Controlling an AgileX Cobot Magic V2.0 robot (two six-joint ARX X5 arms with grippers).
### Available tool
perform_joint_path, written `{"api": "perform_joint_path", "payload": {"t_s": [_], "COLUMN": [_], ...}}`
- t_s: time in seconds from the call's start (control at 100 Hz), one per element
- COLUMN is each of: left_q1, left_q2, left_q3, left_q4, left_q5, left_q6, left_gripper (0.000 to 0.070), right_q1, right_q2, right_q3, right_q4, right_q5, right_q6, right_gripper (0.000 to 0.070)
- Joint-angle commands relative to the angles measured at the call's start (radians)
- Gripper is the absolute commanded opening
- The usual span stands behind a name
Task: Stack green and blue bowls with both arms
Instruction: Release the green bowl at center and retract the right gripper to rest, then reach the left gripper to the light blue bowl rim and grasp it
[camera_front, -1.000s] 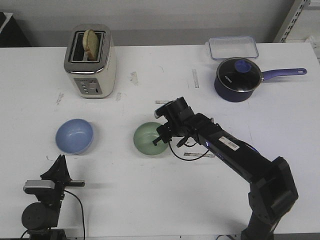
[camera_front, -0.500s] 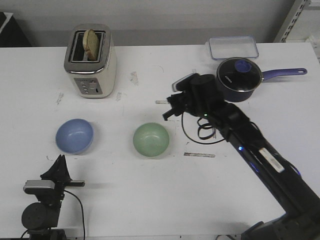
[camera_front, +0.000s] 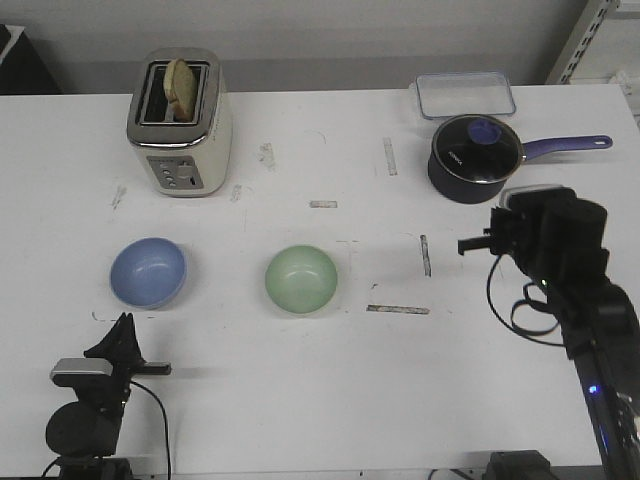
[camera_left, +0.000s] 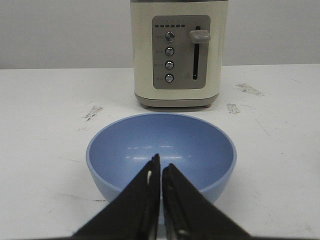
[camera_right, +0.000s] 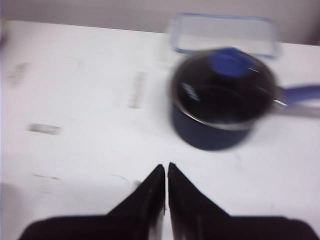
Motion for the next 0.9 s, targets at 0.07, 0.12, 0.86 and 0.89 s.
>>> {"api": "perform_joint_path", "payload": {"t_s": [0.07,0.12,0.86,0.89], "left_q1": [-0.002,-0.002,0.028,0.039], "left_q2": [-0.002,-0.002,0.558,0.610], "left_q3": [-0.022,-0.022,0.862,0.921], "left_q4": [0.011,0.014,-0.233,-0.283], "left_q5": [-0.003,-0.003,-0.022,-0.022], "left_q6": [0.001,0.001,-0.001,-0.001], "left_gripper": [0.0002,0.0001,0.0001,0.0001], "right_q1": [-0.055,-0.071,-0.088,-0.088], "right_q2": [-0.195,-0.270,-0.694,-0.694], "right_q3": [-0.251,-0.340,-0.734,-0.734], "right_q4": [0.089,0.127,0.286,0.286], "right_q5": [-0.001,0.000,-0.002,-0.002], "right_q6": [-0.034,-0.035,-0.027,-0.027], "right_gripper": [0.0000,0.0000,0.0000,0.0000]}}
